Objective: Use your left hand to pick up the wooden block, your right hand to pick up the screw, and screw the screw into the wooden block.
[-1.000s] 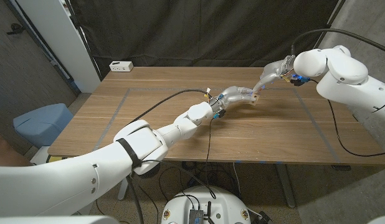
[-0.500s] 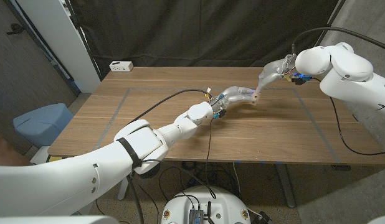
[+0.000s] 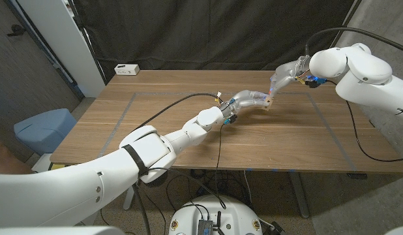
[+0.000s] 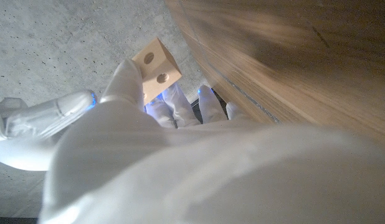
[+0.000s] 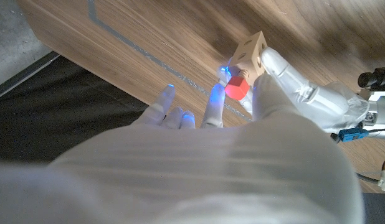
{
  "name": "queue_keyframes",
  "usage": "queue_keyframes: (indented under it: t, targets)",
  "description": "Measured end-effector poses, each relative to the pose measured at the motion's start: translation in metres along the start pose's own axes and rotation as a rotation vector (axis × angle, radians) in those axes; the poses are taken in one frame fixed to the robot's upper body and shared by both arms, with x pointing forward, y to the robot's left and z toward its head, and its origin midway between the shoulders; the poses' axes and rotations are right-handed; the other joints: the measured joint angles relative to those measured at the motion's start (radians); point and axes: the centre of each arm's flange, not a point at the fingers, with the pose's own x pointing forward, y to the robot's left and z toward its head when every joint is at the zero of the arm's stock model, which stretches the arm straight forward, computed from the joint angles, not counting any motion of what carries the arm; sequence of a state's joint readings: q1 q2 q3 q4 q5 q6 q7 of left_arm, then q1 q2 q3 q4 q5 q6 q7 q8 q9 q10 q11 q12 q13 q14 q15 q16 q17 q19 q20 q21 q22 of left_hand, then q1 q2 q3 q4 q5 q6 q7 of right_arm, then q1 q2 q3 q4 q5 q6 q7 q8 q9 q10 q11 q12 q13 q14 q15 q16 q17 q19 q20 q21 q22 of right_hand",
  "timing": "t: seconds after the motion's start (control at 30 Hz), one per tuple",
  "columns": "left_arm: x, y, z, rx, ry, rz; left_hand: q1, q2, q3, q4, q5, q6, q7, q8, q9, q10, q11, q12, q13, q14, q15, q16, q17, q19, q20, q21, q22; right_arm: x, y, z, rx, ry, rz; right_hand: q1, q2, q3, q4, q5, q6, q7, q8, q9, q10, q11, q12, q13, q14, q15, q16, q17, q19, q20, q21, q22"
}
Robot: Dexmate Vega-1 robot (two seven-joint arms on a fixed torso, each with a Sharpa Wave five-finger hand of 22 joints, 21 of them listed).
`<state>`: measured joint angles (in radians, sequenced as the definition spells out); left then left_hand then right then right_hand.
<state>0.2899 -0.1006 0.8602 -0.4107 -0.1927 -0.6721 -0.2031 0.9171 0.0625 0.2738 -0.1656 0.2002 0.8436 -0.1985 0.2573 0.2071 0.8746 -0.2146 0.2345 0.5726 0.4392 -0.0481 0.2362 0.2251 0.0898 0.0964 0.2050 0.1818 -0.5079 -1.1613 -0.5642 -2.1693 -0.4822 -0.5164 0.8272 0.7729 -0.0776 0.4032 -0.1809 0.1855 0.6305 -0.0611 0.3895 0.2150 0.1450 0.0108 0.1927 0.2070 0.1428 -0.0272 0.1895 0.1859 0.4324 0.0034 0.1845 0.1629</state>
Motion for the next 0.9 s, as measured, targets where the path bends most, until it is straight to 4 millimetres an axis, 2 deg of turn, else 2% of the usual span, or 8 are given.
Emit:
queue_keyframes:
  t: [0.53,0.9]
  targets:
    - [0.0011,-0.0011,0.0002,0.000,0.003,-0.003,0.000,0.000,0.000,0.000,0.004,0.000,0.000,0.000,0.000,-0.001,0.001,0.003,-0.001,0.000,0.000,0.000,0.000,0.000,0.000,0.000,0.000,0.0009,-0.0022,-0.0013,-0.006,0.004,-0.021,0.026,0.005,0.015,0.007,0.000,0.056,-0.016,0.029,0.006,0.023,-0.009,0.004,0.000,0.011,-0.011,0.008,0.003,0.014,-0.014,0.000,0.000]
    - [0.0010,-0.0008,-0.0008,-0.001,0.008,-0.003,0.000,0.000,0.000,0.000,0.003,0.000,0.000,0.000,-0.001,0.003,-0.004,0.003,-0.001,0.000,0.000,0.000,0.000,0.000,0.000,0.000,0.000,0.0025,-0.0008,-0.0019,-0.005,0.004,-0.024,0.045,0.008,0.032,0.007,0.000,0.088,-0.012,0.047,0.011,0.036,-0.022,0.011,0.000,0.018,-0.010,0.008,0.003,0.020,-0.020,0.000,0.000]
